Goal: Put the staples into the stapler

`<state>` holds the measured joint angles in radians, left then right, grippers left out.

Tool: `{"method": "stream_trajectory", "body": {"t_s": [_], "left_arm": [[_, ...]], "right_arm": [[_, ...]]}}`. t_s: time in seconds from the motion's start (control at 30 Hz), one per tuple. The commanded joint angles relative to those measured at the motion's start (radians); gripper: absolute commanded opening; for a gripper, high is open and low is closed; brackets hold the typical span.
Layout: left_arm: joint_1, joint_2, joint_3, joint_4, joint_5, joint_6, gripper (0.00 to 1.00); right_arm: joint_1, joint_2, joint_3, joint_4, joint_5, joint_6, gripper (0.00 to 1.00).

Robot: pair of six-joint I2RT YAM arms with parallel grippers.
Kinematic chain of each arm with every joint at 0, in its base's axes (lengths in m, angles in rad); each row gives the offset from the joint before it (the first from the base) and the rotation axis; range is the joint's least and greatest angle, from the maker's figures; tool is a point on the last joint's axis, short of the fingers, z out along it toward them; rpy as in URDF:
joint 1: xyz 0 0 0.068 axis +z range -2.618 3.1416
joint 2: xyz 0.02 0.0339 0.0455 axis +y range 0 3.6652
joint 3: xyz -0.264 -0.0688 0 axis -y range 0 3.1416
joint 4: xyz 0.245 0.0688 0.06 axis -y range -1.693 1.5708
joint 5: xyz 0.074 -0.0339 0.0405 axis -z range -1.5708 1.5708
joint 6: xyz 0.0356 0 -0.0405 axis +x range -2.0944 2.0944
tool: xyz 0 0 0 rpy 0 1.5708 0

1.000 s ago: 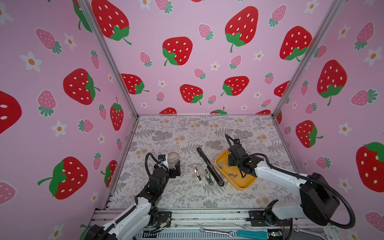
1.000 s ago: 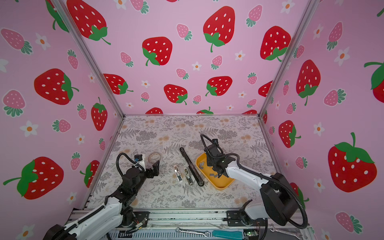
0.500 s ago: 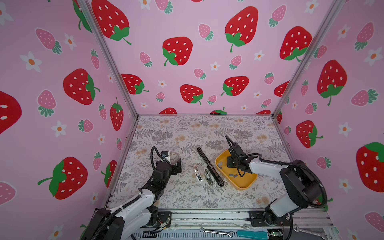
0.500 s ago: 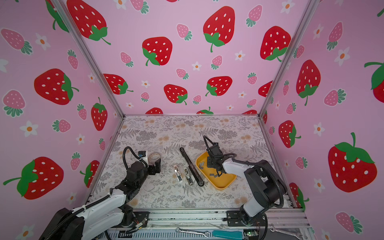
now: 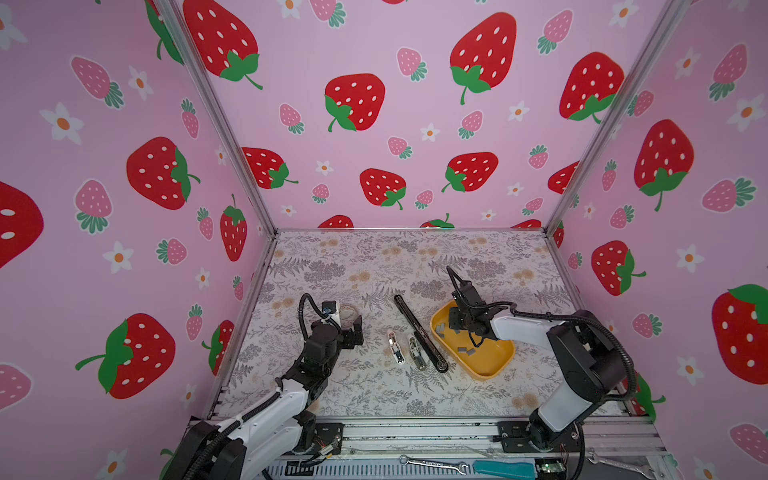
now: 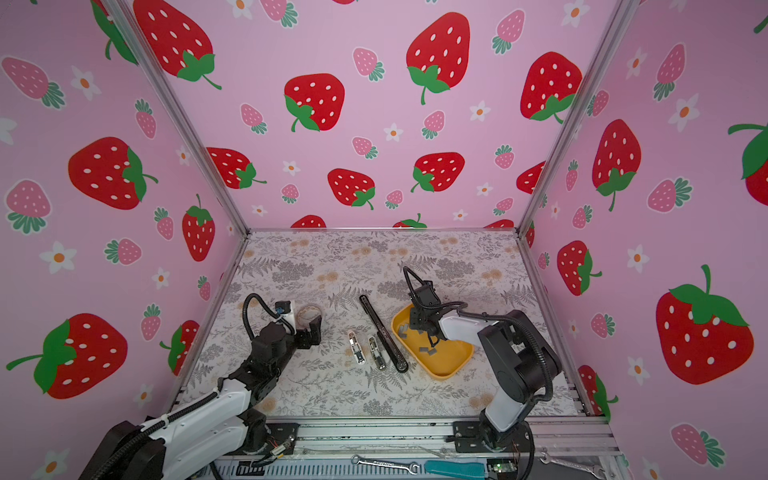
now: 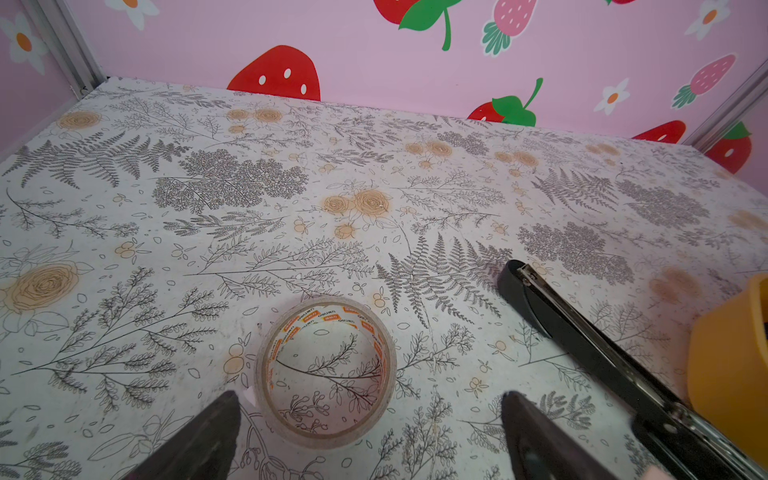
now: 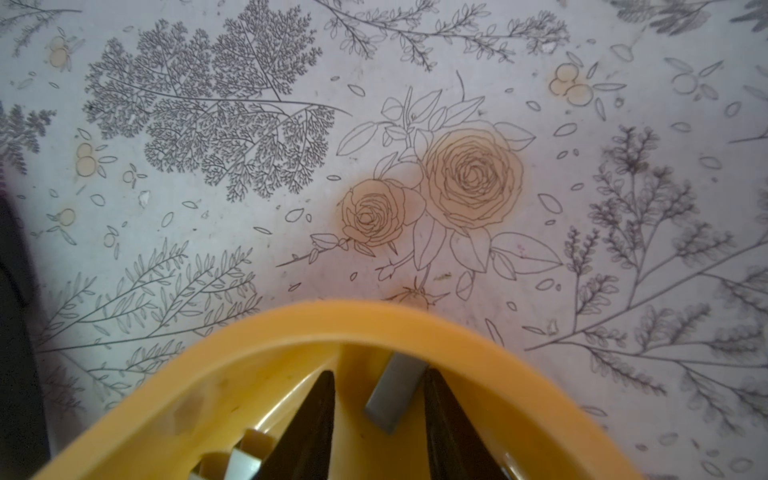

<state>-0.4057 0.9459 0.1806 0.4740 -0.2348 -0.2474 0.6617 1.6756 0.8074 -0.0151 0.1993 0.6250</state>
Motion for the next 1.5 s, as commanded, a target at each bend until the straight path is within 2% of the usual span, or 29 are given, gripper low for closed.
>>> {"method": "stream_trajectory", "body": {"t_s": [0.0,0.13,0.37,0.5,0.67,0.8,0.97,1.13,1.27,1.47], "left_arm": [[0.004,0.0,0.012,0.024,-0.001,0.002,0.99],[0.005,-0.002,0.01,0.025,0.001,0.002,0.99],[0.004,-0.004,0.01,0.023,0.004,0.002,0.99],[0.004,-0.004,0.008,0.024,0.005,0.0,0.99],[0.004,-0.004,0.009,0.024,0.006,0.001,0.99],[0.005,-0.006,0.008,0.024,0.008,0.0,0.99],[0.004,-0.005,0.008,0.024,0.008,0.002,0.99],[0.004,-0.006,0.008,0.023,0.014,0.001,0.99],[0.005,-0.011,0.005,0.021,0.015,0.001,0.99],[0.004,-0.024,0.0,0.021,0.031,0.0,0.99]], "right_arm": [[-0.004,0.04,0.016,-0.037,0.007,-0.01,0.38],[-0.004,0.065,0.029,-0.062,0.036,-0.011,0.32],[-0.002,0.075,0.027,-0.08,0.062,-0.017,0.15],[-0.001,0.08,0.024,-0.08,0.062,-0.019,0.12],[0.005,0.08,0.026,-0.084,0.062,-0.022,0.12],[0.013,0.074,0.025,-0.105,0.079,-0.027,0.21],[0.022,0.063,0.008,-0.128,0.097,-0.025,0.22],[0.026,0.062,-0.008,-0.114,0.097,-0.022,0.21],[0.032,0.076,-0.011,-0.103,0.085,-0.016,0.13],[0.05,0.037,-0.032,-0.075,0.092,-0.011,0.11]]}}
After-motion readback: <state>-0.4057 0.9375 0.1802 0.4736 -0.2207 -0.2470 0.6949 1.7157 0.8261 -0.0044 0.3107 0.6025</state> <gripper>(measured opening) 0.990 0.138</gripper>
